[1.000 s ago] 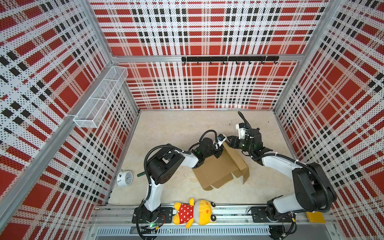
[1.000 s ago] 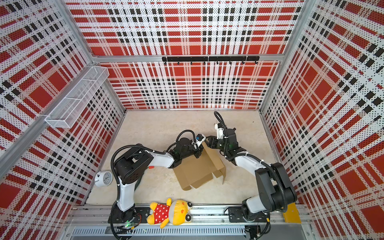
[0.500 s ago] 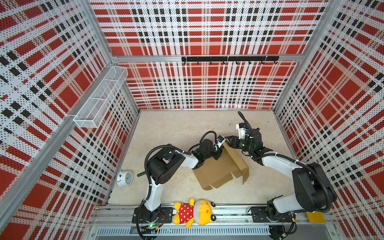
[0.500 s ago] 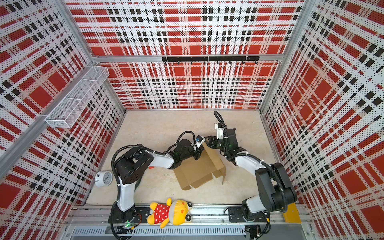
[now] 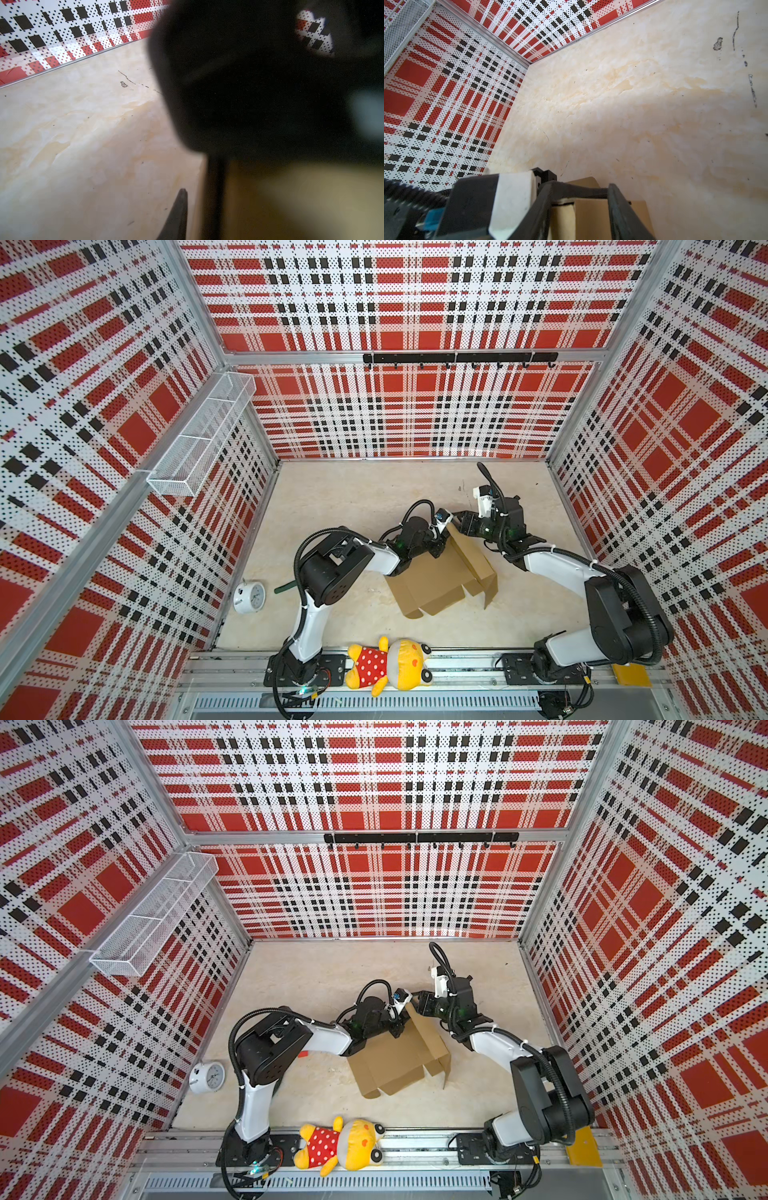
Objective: Fold the paper box
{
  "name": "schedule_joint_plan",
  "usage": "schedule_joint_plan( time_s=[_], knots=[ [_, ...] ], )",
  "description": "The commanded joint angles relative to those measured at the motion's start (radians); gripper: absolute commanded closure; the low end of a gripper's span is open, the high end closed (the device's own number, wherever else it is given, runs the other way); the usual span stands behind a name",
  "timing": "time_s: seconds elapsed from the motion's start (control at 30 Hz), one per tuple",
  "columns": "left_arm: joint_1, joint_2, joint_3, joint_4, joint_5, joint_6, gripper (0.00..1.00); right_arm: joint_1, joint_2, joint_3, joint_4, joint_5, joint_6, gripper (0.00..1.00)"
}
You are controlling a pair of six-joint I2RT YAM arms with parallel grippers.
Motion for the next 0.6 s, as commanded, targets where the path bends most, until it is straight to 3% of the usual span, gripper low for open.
schedule_joint_plan(
  time_s=[0.0, 0.17, 0.3, 0.4, 0.5, 0.57],
  knots=[
    [-0.007, 0.039, 0.036, -0.012, 0.016, -0.045, 0.83, 0.009, 0.001, -0.025, -0.115, 0.008, -0.042, 0.55],
    [-0.005, 0.035, 0.05, -0.012, 0.008, -0.06, 0.89, 0.009, 0.007, -0.032, -0.084, -0.004, -0.014, 0.55],
    [-0.008, 0.044, 0.064, -0.025, -0.001, -0.078, 0.99, 0.009, 0.004, -0.036, -0.079, 0.001, -0.012, 0.56],
    [-0.008, 0.041, 0.063, -0.034, -0.018, -0.086, 1.0, 0.009, -0.002, -0.034, -0.09, -0.001, -0.012, 0.56],
    [-0.007, 0.038, 0.067, -0.036, -0.029, -0.09, 0.85, 0.009, -0.01, -0.038, -0.098, 0.006, -0.019, 0.56],
    [-0.005, 0.025, 0.068, -0.036, -0.033, -0.093, 0.82, 0.01, -0.014, -0.043, -0.096, 0.012, -0.017, 0.56]
  ],
)
